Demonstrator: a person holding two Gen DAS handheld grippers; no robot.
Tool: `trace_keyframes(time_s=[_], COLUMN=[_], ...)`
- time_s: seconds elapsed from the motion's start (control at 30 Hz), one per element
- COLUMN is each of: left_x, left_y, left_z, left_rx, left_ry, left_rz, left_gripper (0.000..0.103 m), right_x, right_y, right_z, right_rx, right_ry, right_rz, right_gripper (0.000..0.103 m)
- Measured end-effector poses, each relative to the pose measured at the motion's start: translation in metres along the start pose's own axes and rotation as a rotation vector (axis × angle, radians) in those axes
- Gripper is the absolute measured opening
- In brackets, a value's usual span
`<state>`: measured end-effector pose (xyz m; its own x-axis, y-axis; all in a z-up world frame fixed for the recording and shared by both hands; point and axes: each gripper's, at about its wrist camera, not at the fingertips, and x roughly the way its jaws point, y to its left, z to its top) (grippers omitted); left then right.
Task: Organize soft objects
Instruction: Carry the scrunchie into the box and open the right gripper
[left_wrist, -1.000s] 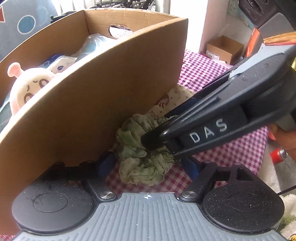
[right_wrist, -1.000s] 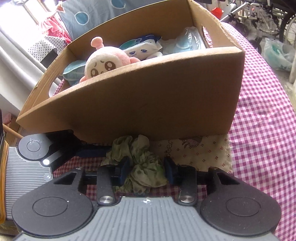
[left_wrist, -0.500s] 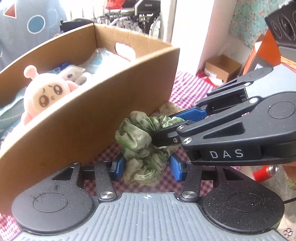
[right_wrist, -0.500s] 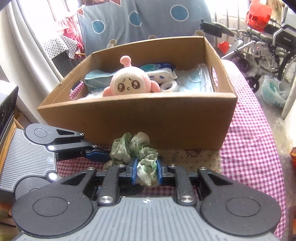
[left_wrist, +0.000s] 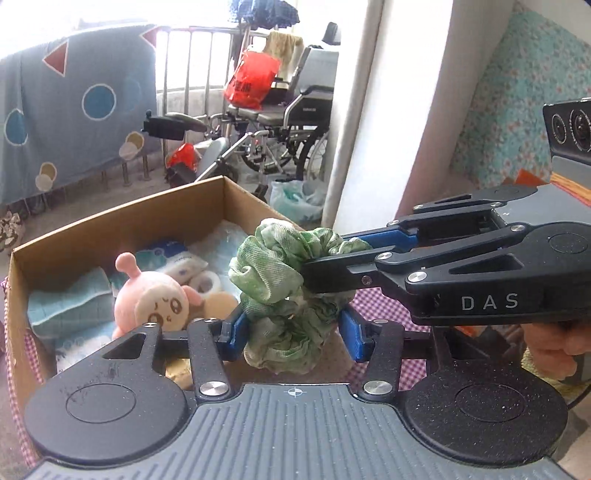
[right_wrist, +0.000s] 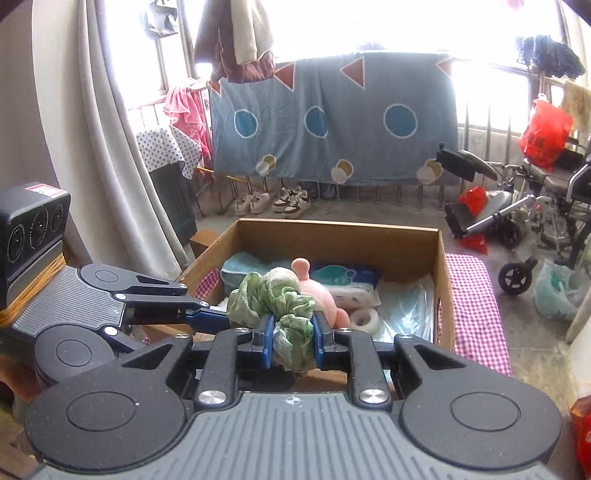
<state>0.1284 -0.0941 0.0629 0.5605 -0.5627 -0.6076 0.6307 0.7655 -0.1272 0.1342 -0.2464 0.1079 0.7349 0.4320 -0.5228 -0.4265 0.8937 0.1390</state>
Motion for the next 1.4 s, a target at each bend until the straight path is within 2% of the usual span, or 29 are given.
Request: trace_keyframes(time_s=[0.17,0.3,0.37,0.43,0.53,0.6,0.7,0.77,0.8,0.97,1.07,1.3,1.4], left_x=[0.035,0.07,0.087,0.103,0.111,0.108,0.091,0.075,0.066,0.027,0.01,0.002,0.0], left_y=[0.03,0.052,0.06,0.066,0.077,0.084,0.096,0.105,0.109,0.127,0.131,0.135,0.137], left_z=[0.025,0.027,0.026,0.023,0.017,0.015,0.012,0.01,0.009,0.006,0.002,-0.008,-0.012], left_rx=[-0.097,-0.196,-0.21,-0.224,-0.254,-0.268,-0.306,-0.334,-0.345,-0.385,-0.389,-0.396,-0.403], left_ry=[0.033,0.102,0.146,0.202,0.239,0.241,0.203,0.164,0.142,0.024,-0.031,-0.042,-0.048], left_rz=[-0.034,-0.067,-0.076,-0.074,-0.059,-0.046,-0.032,-0.018,-0.007,0.055,0.09,0.126,0.136], left_gripper=[0.051,0.053,0.063,0.085,0.095,0.096,0.099,0.1,0.101,0.102,0.102,0.102,0.102], right_x=[0.046,0.09,0.113,0.132,0.153,0.16,0.162,0.162,0.162,0.167,0.184,0.224,0.225], right_y=[-0.037,-0.064,-0.078,-0.09,-0.099,-0.102,-0.104,-0.104,-0.103,-0.104,-0.104,-0.106,-0.105], right_z=[0.029,0.035,0.029,0.02,0.006,0.003,0.005,0.01,0.015,0.028,0.027,0.001,-0.003], right_rx=[0.049,0.102,0.144,0.177,0.203,0.202,0.2,0.193,0.184,0.185,0.206,0.258,0.285], right_ry=[0.097,0.225,0.306,0.392,0.506,0.56,0.601,0.591,0.584,0.572,0.603,0.767,0.772], right_rz=[0.047,0.082,0.087,0.091,0.065,0.046,0.022,0.018,0.011,-0.004,0.003,0.009,0.023], right_gripper=[0.023,0.023,0.023,0.023,0.025,0.026,0.033,0.048,0.049,0.049,0.049,0.049,0.049])
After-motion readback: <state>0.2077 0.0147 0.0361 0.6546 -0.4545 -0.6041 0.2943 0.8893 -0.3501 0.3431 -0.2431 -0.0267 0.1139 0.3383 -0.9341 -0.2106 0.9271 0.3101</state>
